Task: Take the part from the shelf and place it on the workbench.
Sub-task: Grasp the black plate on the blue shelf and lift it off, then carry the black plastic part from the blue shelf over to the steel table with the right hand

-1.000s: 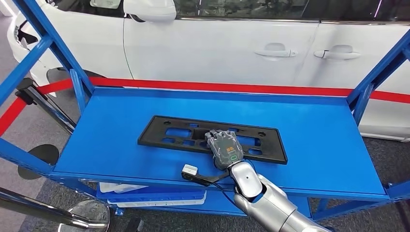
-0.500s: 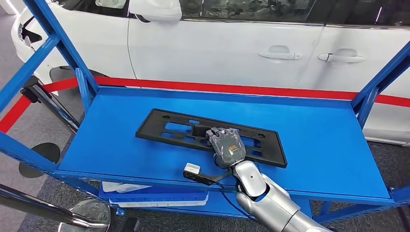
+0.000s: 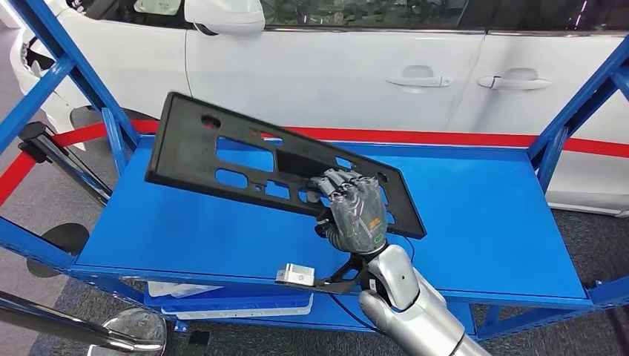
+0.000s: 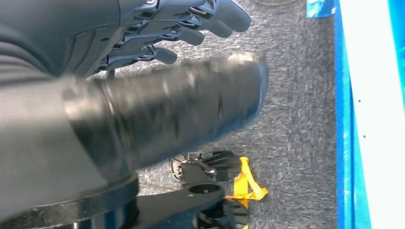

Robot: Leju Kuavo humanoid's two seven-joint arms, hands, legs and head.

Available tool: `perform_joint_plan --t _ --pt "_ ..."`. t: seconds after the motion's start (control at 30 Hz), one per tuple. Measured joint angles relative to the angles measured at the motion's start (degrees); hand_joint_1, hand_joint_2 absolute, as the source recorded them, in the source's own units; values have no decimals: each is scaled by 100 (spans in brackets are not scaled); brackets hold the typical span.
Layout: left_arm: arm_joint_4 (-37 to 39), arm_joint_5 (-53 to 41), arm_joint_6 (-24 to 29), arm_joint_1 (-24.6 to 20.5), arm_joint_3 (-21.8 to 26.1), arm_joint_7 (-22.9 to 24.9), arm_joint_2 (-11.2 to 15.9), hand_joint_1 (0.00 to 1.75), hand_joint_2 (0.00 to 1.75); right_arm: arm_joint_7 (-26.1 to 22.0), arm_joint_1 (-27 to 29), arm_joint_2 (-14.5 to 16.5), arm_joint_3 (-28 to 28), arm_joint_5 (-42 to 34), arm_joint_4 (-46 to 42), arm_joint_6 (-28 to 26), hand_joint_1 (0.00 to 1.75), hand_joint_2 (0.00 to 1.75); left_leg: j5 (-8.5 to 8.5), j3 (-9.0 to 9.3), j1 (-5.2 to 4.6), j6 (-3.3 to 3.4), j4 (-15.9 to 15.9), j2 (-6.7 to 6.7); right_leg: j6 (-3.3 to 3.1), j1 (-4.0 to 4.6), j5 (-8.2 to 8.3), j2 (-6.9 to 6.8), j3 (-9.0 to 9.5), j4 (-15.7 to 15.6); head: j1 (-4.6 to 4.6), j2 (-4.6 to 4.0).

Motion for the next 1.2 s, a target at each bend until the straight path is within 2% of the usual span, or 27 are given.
perform_joint_plan --t 0.1,0.17,0.2,0.27,0.3,0.33,0.37,0.43,0.5,0.53,0.6,0.67,0.7,0.77,0.8,0.83,0.87,0.9,0.93,1.0,1.03,1.13,1.2 --pt "0 -62 21 4 -12 -38 -7 0 175 -134 105 21 -149 -319 -640 1 175 175 3 87 -19 33 -183 -8 78 1 9 -6 -9 -18 5 0" --pt "0 -63 27 12 -28 10 -13 0 175 -149 185 19 -188 -635 -1070 0 175 175 44 141 9 70 -275 2 140 1 -101 -11 -51 104 13 0" --pt "0 -34 26 10 -34 39 -15 0 175 -150 212 18 -204 -829 -1282 1 175 175 63 166 25 92 -313 11 166 1 -240 -13 -139 317 18 0" --pt "0 44 32 6 -36 88 -15 0 175 -176 297 17 -238 -1243 -1640 2 175 175 65 177 25 118 -320 24 200 -14 -591 -16 -450 1015 25 0" --pt "0 75 41 6 -36 116 -15 0 175 -196 360 17 -256 -1428 -1799 3 175 175 62 177 25 123 -314 25 215 -24 -699 -17 -597 1328 26 0" --pt "0 95 50 9 -36 141 -15 0 175 -212 424 17 -273 -1572 -1938 3 175 175 56 176 27 123 -305 25 230 -38 -706 -18 -669 1479 27 0" --pt "0 114 57 12 -36 155 -15 0 175 -234 471 17 -287 -1691 -2064 4 175 175 47 176 29 119 -292 23 242 -57 -609 -19 -639 1414 27 0" --pt "0 148 44 14 -36 170 -15 0 175 -335 526 17 -310 -1949 -2296 5 175 175 13 175 39 88 -243 18 262 -99 -264 -28 -315 761 27 0" --pt "0 185 9 7 -36 180 -14 0 175 -459 578 19 -329 -2265 -2480 7 175 175 -36 144 28 25 -163 7 241 -105 -92 -25 -26 182 28 0" --pt "0 199 -9 6 -36 186 -14 0 175 -497 614 19 -342 -2390 -2555 8 175 175 -49 127 22 -8 -140 2 213 -96 -90 -18 21 78 29 0" --pt "0 224 -38 7 -36 197 -15 0 175 -597 686 20 -369 -2585 -2673 9 175 175 -46 108 22 -58 -137 -2 136 -78 -80 -2 17 65 27 0" --pt "0 250 -64 6 -36 222 -16 0 175 -801 740 29 -404 -2823 -2733 11 175 175 -140 58 32 -103 -22 2 72 -87 -55 -4 18 39 19 0" --pt "0 265 -72 5 -36 239 -17 0 175 -913 764 41 -423 -2952 -2748 12 175 175 -270 -29 38 -127 179 4 44 -97 -46 -10 20 27 13 0" --pt "0 305 -84 7 -36 273 -17 0 175 -1082 822 63 -458 -3170 -2762 14 175 175 -621 -338 49 -168 869 5 14 -88 -45 -19 20 25 -2 0" --pt "0 334 -87 11 -36 285 -17 0 175 -1130 853 67 -469 -3258 -2764 15 175 175 -745 -495 52 -177 1208 5 7 -78 -46 -22 18 25 -2 0" --pt "0 370 -91 15 -36 295 -16 0 175 -1165 879 68 -475 -3352 -2763 15 175 175 -776 -590 54 -176 1403 5 3 -67 -47 -21 18 26 -2 0" --pt "0 416 -91 16 -32 292 -12 0 175 -1191 898 68 -477 -3466 -2757 15 175 175 -697 -586 52 -163 1384 5 0 -57 -48 -18 20 26 -2 0" --pt "0 470 -87 16 -23 269 -5 0 175 -1212 905 67 -478 -3587 -2747 16 175 175 -534 -484 46 -137 1161 5 -2 -48 -49 -13 24 26 -2 0" --pt "0 535 -81 13 -6 224 7 0 175 -1237 896 67 -478 -3704 -2730 16 175 175 -326 -306 32 -97 785 4 -2 -43 -49 -8 29 25 -1 0" --pt "0 657 -65 0 55 106 37 0 175 -1286 852 65 -478 -3864 -2683 17 175 175 -81 19 -17 -12 91 2 9 -34 -44 -3 22 23 1 0" --pt "0 697 -61 -6 89 71 49 0 175 -1294 831 64 -478 -3894 -2661 17 175 175 -45 99 -40 18 -94 0 24 -36 -37 -5 10 19 1 0" --pt "0 744 -68 6 153 120 59 0 175 -1247 815 55 -478 -3854 -2622 17 175 175 -18 146 -49 60 -229 -3 97 -45 -26 -17 -3 5 4 0" --pt "0 755 -91 14 166 211 57 0 175 -1209 817 45 -478 -3812 -2618 16 175 175 39 204 -16 100 -333 10 148 -41 -174 -22 -84 209 11 0"
